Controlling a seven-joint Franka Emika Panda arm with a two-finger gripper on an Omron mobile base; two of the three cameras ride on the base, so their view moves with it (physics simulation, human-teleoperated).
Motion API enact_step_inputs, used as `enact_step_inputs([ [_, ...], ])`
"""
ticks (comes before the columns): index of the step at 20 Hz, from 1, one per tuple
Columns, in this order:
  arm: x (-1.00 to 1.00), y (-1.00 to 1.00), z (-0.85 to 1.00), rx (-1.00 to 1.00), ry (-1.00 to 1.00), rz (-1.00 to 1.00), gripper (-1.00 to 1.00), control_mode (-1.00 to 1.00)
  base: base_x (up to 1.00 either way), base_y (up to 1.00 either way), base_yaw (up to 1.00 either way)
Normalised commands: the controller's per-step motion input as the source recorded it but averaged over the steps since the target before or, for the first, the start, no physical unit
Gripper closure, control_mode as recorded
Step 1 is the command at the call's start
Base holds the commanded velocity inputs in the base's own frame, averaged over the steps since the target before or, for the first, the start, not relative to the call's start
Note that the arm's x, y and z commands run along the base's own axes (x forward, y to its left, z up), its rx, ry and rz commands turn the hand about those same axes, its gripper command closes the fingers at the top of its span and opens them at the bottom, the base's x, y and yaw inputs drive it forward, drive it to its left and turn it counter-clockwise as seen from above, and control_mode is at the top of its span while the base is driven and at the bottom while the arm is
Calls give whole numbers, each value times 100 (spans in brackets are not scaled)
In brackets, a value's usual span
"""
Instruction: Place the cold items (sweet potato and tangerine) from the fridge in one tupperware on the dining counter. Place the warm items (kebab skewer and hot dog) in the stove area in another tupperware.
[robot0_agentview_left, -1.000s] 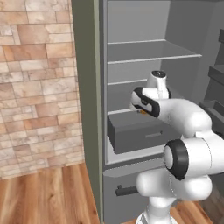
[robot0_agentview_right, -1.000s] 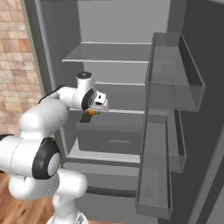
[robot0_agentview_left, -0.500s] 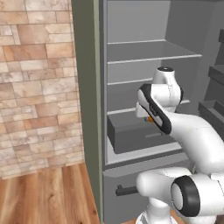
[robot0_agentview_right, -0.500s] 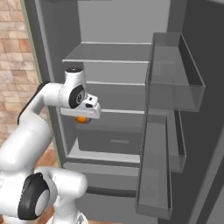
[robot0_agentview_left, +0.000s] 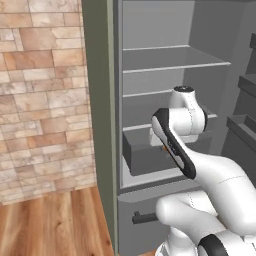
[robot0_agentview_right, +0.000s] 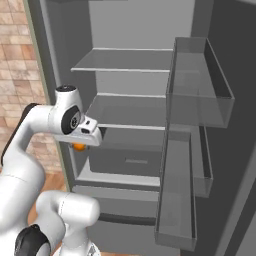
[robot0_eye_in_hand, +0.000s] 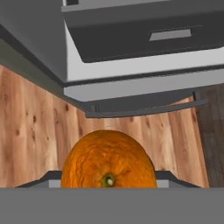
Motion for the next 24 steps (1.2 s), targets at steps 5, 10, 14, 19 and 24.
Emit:
enact_step_inputs([
  [5,-12,3,-3,0,1,1,100,-100,0,0,0],
  [10,-11,0,-5,0,2,1,100,100,-73,8,2],
  [14,0,0,0,0,0,0,100,100,-100,20,3],
  [19,0,0,0,0,0,0,100,100,-100,18,14],
  [24,0,0,0,0,0,0,100,100,-100,24,27],
])
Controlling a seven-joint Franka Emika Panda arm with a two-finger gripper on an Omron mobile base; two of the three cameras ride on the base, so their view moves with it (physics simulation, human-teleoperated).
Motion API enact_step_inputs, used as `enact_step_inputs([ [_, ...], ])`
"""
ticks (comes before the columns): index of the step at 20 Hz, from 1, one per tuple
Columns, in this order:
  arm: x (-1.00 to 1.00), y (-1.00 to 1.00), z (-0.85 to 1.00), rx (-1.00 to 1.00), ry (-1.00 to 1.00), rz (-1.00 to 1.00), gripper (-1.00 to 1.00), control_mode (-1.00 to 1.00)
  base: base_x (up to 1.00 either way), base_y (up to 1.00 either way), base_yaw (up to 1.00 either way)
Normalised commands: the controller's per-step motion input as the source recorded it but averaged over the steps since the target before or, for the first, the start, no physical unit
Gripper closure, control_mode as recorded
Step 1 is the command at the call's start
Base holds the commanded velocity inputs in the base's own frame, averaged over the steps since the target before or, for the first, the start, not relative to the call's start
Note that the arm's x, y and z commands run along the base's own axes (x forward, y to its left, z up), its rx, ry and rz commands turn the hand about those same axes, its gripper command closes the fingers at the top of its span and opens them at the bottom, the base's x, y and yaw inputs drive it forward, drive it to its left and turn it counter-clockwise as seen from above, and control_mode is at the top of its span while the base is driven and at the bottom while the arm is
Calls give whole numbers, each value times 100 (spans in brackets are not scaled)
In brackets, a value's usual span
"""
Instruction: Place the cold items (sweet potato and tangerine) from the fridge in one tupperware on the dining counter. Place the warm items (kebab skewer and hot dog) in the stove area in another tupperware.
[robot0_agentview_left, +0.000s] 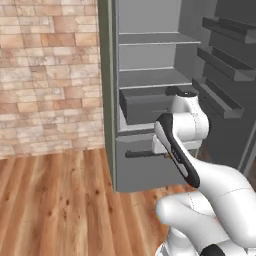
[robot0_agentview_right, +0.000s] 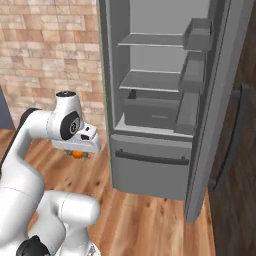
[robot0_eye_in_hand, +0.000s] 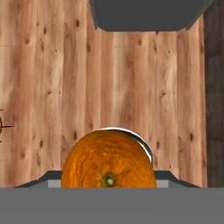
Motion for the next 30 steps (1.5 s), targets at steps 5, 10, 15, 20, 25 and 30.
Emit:
enact_step_inputs([
  [5,0,0,0,0,0,0,100,100,-67,28,72],
  [10,0,0,0,0,0,0,100,100,-27,10,92],
  [15,0,0,0,0,0,0,100,100,-13,22,92],
  [20,0,0,0,0,0,0,100,100,-4,48,87],
  [25,0,0,0,0,0,0,100,100,-34,91,76],
  [30,0,0,0,0,0,0,100,100,-8,100,33],
])
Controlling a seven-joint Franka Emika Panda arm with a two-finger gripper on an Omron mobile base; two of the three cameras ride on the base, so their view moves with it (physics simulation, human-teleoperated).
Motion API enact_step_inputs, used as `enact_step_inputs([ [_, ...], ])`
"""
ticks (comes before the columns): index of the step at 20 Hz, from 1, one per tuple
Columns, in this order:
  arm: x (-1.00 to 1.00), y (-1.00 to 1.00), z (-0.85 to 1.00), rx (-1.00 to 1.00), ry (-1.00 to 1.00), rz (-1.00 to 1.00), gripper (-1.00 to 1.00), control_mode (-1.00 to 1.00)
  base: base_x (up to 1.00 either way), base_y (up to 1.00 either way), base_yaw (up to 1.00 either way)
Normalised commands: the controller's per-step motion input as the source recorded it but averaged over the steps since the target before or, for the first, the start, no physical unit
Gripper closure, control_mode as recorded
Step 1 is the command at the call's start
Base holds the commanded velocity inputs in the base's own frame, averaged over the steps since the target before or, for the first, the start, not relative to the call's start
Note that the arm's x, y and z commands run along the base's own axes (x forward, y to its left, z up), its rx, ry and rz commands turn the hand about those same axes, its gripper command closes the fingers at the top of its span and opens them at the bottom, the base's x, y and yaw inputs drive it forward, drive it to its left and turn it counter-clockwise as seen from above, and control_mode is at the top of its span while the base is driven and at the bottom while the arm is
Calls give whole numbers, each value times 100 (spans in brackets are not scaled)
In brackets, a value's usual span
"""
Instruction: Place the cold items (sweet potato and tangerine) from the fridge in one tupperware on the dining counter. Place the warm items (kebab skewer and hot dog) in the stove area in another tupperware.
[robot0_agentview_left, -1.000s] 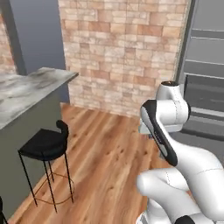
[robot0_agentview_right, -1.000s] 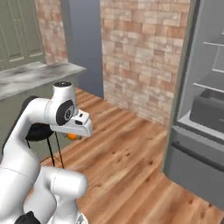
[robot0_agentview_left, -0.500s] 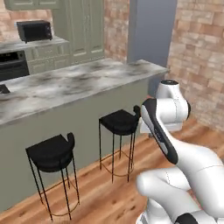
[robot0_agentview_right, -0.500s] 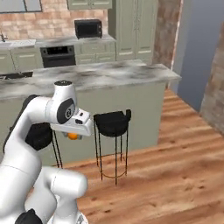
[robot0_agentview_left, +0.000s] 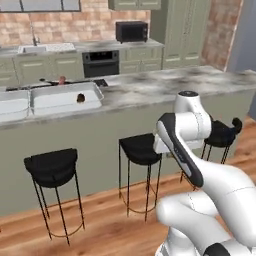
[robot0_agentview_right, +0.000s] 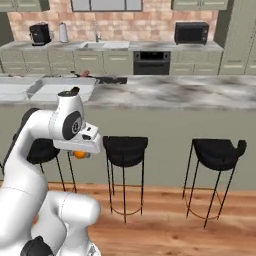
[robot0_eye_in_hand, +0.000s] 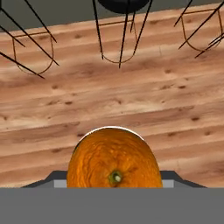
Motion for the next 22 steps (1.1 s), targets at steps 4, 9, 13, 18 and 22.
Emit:
enact_step_inputs([
  [4,0,0,0,0,0,0,100,100,23,100,24],
  [9,0,0,0,0,0,0,100,100,51,58,60],
  [13,0,0,0,0,0,0,100,100,74,3,55],
  [18,0,0,0,0,0,0,100,100,60,-33,31],
  [22,0,0,0,0,0,0,100,100,8,-36,0],
])
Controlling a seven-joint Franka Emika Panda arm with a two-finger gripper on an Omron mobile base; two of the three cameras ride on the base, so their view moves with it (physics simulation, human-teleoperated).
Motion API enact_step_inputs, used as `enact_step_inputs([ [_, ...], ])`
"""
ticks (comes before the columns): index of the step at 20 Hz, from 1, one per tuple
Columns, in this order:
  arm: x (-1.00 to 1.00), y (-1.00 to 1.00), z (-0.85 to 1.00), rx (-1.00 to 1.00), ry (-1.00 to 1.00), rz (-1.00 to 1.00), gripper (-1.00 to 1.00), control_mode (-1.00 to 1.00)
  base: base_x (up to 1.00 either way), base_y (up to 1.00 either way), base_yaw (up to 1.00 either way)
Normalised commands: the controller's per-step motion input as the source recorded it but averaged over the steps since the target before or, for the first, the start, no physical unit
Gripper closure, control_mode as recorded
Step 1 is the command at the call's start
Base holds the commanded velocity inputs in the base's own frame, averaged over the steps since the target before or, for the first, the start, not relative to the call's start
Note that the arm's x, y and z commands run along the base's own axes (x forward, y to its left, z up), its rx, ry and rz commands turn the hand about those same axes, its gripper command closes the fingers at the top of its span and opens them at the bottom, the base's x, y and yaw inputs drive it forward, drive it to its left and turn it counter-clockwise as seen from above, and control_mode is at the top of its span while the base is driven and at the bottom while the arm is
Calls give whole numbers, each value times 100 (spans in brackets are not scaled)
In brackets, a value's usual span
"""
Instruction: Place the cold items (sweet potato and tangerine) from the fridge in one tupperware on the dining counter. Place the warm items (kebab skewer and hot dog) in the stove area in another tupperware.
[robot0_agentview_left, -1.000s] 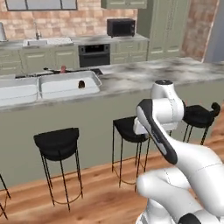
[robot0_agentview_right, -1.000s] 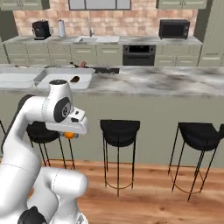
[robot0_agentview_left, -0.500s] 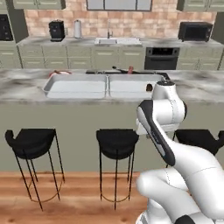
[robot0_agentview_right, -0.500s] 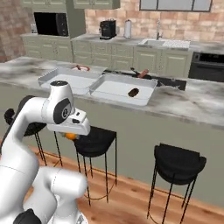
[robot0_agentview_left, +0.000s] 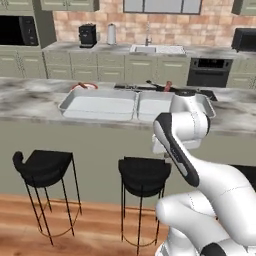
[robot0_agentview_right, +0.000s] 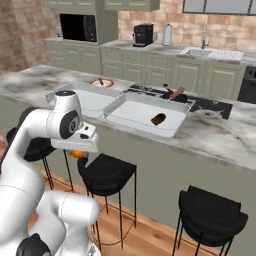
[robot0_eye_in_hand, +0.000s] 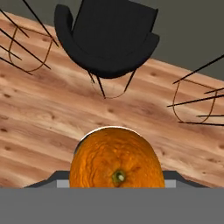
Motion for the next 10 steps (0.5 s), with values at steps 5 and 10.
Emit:
enact_step_inputs([
  [5,0,0,0,0,0,0,100,100,19,-55,-2],
  [10,0,0,0,0,0,0,100,100,-2,-30,-2],
])
